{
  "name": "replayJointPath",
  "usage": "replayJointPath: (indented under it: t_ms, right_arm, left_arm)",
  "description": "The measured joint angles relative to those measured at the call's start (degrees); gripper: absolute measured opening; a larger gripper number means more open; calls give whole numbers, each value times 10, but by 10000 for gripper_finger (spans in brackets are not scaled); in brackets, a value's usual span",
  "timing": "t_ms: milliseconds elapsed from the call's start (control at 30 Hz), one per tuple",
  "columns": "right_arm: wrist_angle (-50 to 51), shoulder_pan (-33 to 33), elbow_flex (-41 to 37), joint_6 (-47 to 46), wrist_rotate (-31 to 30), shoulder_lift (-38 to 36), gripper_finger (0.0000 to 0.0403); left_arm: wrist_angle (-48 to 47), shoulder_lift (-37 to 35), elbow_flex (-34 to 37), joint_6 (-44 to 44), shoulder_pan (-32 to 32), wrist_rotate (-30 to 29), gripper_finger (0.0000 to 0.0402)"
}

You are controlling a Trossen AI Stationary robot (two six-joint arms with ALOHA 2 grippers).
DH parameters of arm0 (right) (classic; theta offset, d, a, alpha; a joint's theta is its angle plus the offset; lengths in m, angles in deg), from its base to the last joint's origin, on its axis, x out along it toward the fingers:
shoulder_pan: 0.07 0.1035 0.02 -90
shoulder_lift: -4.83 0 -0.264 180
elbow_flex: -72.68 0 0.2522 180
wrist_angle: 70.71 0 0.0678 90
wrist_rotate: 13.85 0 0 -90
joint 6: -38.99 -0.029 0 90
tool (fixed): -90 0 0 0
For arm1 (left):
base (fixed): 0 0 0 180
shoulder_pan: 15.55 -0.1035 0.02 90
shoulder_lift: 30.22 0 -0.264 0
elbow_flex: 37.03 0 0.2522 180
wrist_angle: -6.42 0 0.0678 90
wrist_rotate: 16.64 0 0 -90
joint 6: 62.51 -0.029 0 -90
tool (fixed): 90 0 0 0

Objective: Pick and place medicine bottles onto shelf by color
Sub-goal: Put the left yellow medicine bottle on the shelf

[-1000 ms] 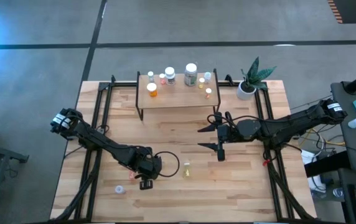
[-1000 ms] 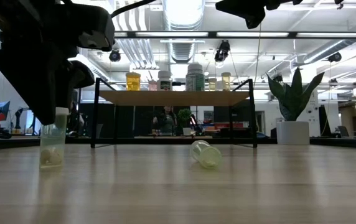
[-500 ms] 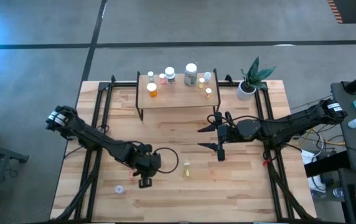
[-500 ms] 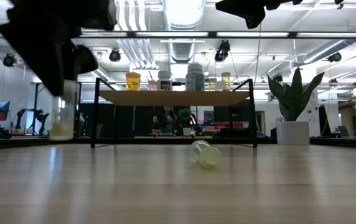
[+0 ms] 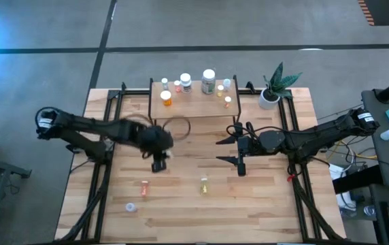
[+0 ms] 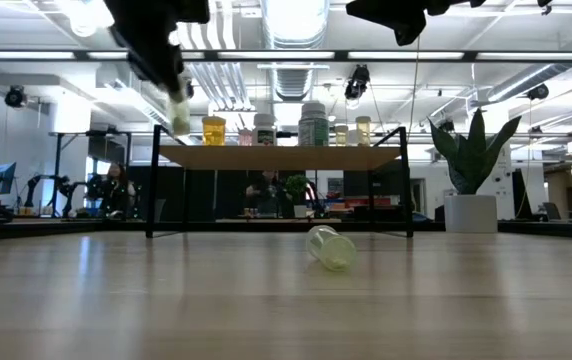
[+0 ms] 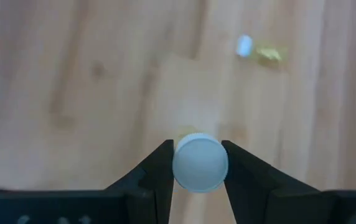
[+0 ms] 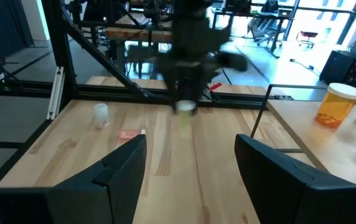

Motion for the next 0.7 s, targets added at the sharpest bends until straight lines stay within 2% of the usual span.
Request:
replayJointPath:
  t_ms: [333,500,700]
  right_arm:
    - [0,0,0,7,0,0,235]
    - [1,0,0,10,0,0,235]
    - [4,0,0,16,0,0,235]
  left_arm:
    - [-71,24,-134,-136,-163,5,102]
    - [-130,62,-187,-168,-226,15,102]
    - [-153,97,-217,-186,-274,17,102]
